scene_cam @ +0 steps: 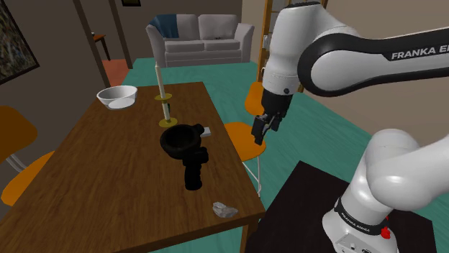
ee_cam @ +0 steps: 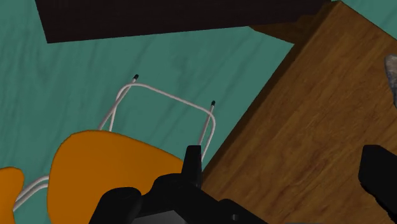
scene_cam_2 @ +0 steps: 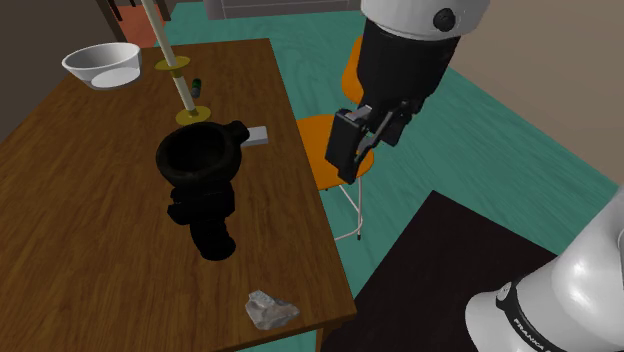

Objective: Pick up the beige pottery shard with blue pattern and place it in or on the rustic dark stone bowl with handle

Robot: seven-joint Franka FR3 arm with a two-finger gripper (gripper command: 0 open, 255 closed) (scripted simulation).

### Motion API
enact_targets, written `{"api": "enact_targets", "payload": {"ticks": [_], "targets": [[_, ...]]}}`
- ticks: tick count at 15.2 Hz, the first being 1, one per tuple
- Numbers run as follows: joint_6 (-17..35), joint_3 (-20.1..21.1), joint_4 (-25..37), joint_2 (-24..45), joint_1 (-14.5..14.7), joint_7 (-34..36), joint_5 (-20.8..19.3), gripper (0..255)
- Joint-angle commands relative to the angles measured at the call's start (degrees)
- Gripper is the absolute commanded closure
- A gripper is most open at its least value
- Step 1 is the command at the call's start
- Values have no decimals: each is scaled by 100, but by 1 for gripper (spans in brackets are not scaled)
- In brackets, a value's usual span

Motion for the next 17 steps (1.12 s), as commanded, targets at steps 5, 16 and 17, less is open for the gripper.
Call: {"api": "enact_targets", "payload": {"ticks": [5,16,17], "targets": [[938,876,-201,540,235,1009,548,0],[2681,2682,265,2353,-28,3006,677,0],[2778,2719,236,2425,-56,3028,652,0]]}}
